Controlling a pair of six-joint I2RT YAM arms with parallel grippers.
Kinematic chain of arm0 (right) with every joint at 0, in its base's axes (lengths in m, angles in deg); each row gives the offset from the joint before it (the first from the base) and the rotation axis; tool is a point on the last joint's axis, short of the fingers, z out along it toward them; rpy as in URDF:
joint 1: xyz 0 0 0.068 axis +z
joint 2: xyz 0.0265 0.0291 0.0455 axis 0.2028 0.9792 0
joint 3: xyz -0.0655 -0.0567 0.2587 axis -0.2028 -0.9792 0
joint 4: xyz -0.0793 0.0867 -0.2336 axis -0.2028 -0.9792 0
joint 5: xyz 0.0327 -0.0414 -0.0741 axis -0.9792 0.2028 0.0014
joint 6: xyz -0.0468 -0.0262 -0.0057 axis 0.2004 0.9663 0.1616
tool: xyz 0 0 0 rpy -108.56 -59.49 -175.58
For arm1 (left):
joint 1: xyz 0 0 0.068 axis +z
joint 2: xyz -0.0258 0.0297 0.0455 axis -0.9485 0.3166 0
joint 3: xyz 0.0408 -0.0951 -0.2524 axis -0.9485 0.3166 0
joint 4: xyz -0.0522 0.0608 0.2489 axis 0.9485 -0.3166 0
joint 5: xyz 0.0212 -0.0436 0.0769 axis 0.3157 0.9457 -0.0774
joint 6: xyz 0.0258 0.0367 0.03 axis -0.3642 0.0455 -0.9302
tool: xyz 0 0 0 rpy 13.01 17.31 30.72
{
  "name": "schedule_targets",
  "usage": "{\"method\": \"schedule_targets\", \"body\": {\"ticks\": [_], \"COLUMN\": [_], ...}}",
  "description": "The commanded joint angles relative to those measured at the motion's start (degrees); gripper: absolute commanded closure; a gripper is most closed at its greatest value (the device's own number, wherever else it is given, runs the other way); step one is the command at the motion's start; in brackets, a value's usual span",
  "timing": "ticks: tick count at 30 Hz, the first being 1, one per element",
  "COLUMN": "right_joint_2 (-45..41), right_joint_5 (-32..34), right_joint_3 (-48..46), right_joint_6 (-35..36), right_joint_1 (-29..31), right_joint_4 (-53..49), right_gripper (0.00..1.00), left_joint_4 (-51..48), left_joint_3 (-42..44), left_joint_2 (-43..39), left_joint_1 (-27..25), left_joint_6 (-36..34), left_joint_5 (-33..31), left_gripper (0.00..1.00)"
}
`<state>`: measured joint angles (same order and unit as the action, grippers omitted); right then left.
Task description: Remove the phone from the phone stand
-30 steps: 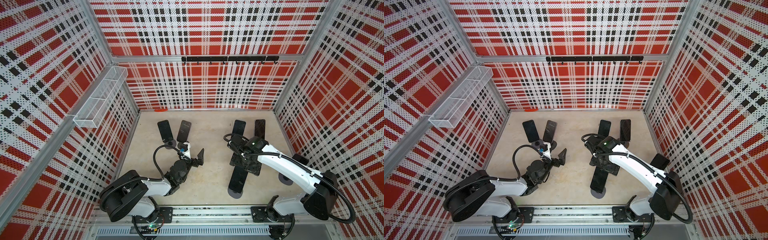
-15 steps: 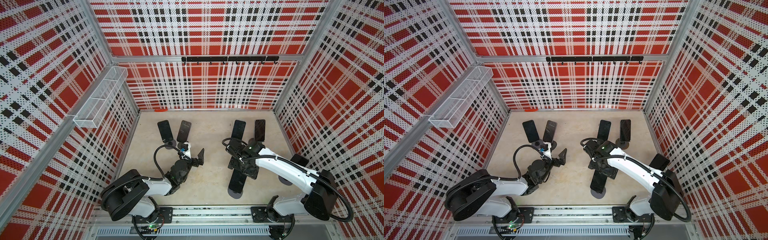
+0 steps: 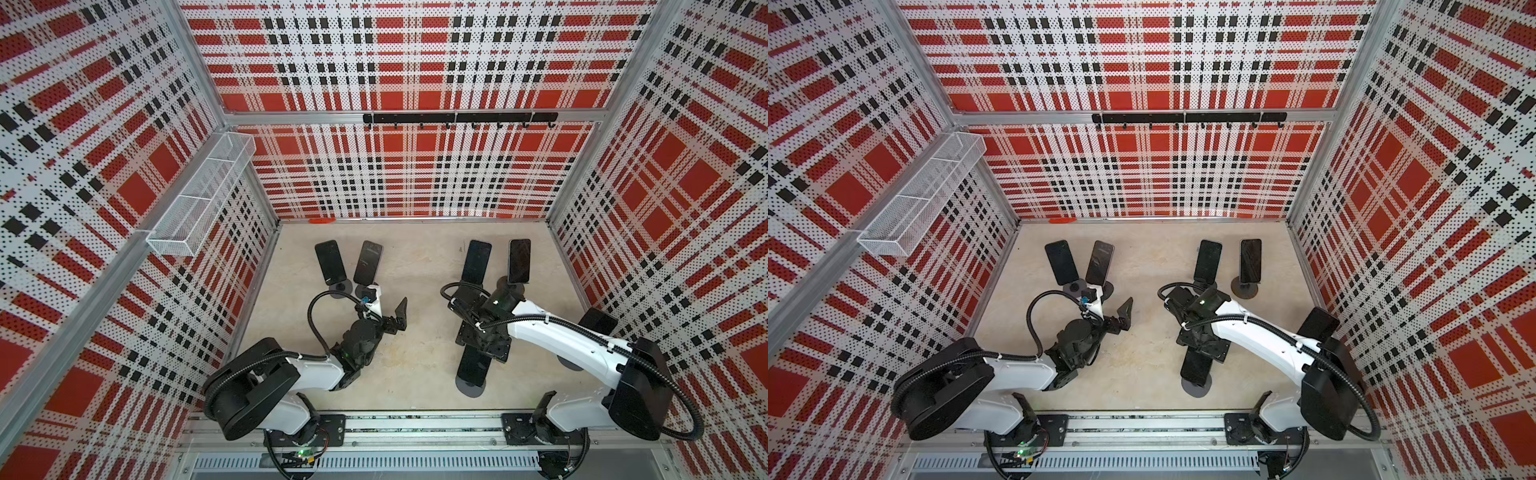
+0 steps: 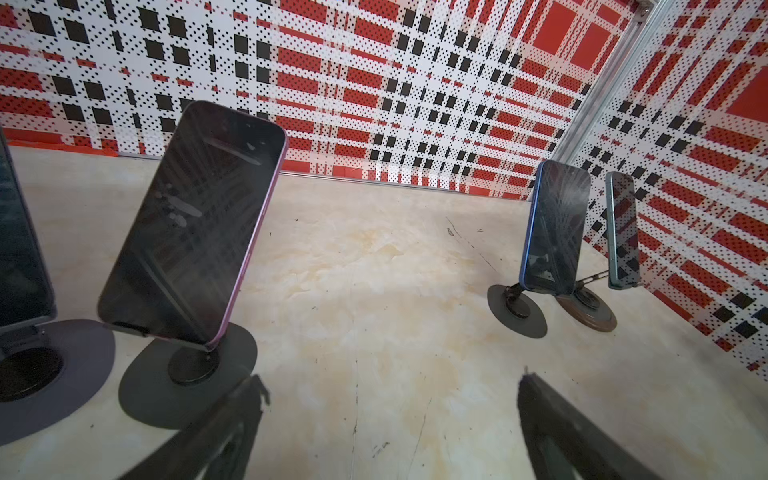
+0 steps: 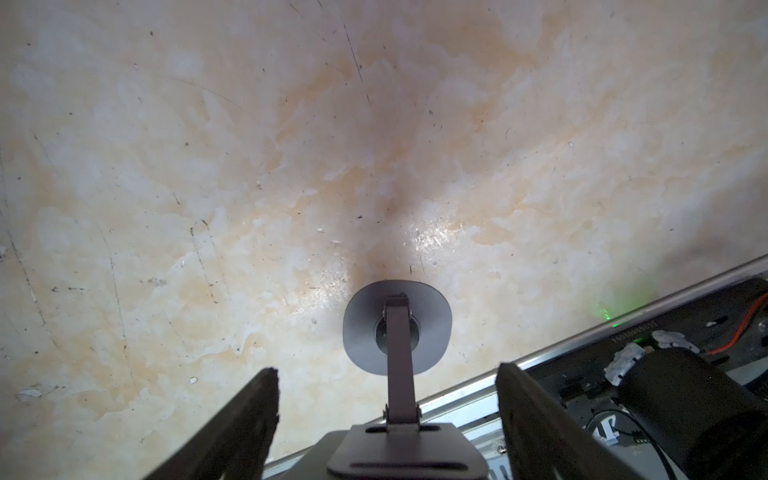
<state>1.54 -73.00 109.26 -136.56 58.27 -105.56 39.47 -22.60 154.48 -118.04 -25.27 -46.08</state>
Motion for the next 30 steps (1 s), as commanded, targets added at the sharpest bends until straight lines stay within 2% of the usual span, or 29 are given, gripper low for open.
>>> {"method": "schedule_targets", "body": {"ticks": [1,9,19,30], "right_joint_2": [-0.3,-2.0,-2.9,-3.8], "right_joint_5": [0.7,1.0,1.6,3.5], "right_joint_3": [-0.1,-0.9,-0.6,5.2], "right_joint_6": [-1.0,-0.8,0.9,8.1], "right_joint_1": [0.5,0.6,0.8,0.8], "right_joint_4": [-0.1,-0.2,0.1,-1.4], "right_gripper": [0.21,0.27,0.29,0.27], "left_joint_4": [0.1,0.0,-0.6,-1.0], "left_joint_3": [-1.5,-1.7,-2.1,-2.4], "left_joint_2": [0.5,1.1,1.7,1.7], "left_joint_1": [-0.5,-0.5,-0.4,-0.3], "left_joint_6": [0.5,0.8,1.0,1.6], "left_joint_5": [-1.6,-2.2,-2.8,-3.1], "left_gripper": [0.02,0.02,0.02,0.02]}}
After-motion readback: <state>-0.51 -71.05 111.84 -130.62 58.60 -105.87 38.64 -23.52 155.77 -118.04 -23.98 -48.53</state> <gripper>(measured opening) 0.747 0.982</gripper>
